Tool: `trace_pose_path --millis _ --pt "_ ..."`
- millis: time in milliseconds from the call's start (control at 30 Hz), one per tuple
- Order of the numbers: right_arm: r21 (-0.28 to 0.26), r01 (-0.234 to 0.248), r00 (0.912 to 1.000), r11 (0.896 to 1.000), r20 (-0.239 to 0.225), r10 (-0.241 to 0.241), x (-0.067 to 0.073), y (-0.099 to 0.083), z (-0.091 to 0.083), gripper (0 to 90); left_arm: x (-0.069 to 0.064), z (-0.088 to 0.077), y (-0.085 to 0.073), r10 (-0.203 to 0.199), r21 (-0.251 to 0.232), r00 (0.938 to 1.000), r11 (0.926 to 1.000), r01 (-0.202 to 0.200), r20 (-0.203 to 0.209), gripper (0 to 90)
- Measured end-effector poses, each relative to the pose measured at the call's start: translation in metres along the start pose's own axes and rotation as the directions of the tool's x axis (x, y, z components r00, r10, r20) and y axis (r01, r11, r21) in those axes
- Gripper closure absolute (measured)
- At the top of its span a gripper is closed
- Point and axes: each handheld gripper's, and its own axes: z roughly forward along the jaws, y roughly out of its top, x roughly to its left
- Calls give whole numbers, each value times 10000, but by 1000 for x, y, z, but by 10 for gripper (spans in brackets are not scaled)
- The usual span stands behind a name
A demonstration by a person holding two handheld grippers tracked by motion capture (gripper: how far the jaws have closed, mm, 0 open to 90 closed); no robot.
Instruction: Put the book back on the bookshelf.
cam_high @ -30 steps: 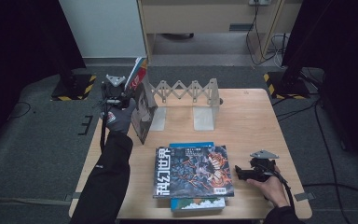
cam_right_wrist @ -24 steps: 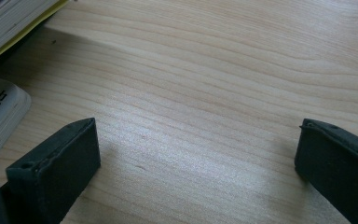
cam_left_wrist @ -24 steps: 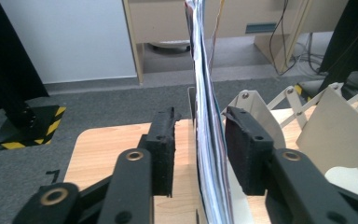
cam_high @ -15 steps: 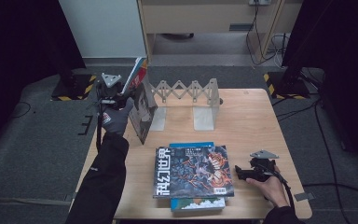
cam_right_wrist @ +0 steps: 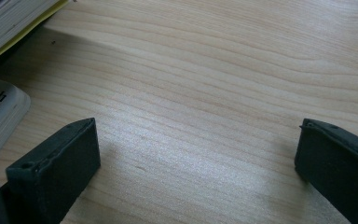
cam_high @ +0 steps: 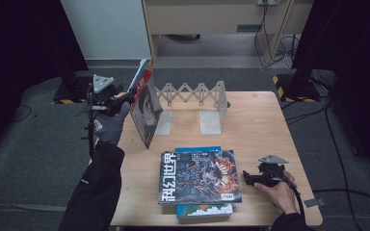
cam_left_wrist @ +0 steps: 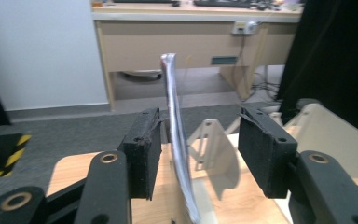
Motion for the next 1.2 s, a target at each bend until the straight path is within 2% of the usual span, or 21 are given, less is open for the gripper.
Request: trace_pose_path --millis 167,367,533,633,733,933,1167,1200 --pt "-1 6 10000 10000 1 -6 0 0 0 3 2 -20 -4 -19 -123 9991 9999 24 413 443" --pt "-7 10 10000 10000 -80 -10 -1 0 0 12 4 -45 -11 107 -345 9982 9994 -87 583 420" --pt "-62 107 9999 9999 -116 -108 -3 0 -1 55 5 -60 -14 181 -486 9981 9987 -152 588 406" --pt "-24 16 10000 10000 -44 -16 -4 2 -3 97 5 -67 -18 158 -491 9974 9987 -123 702 400" --pt "83 -226 9996 9997 -171 227 -6 3 -5 134 4 -71 -25 99 -394 9961 9992 -65 874 389" --pt "91 -297 9990 9995 -323 300 -8 6 -9 187 7 -68 -53 50 129 9961 9999 -62 881 381" --pt "-499 -579 9977 9971 -375 561 -6 11 -18 209 9 -58 -90 -206 1006 9949 9949 106 990 376" --pt "-633 -641 9971 9959 -457 613 -5 13 -21 214 9 -55 -99 -278 1224 9941 9924 148 1049 374"
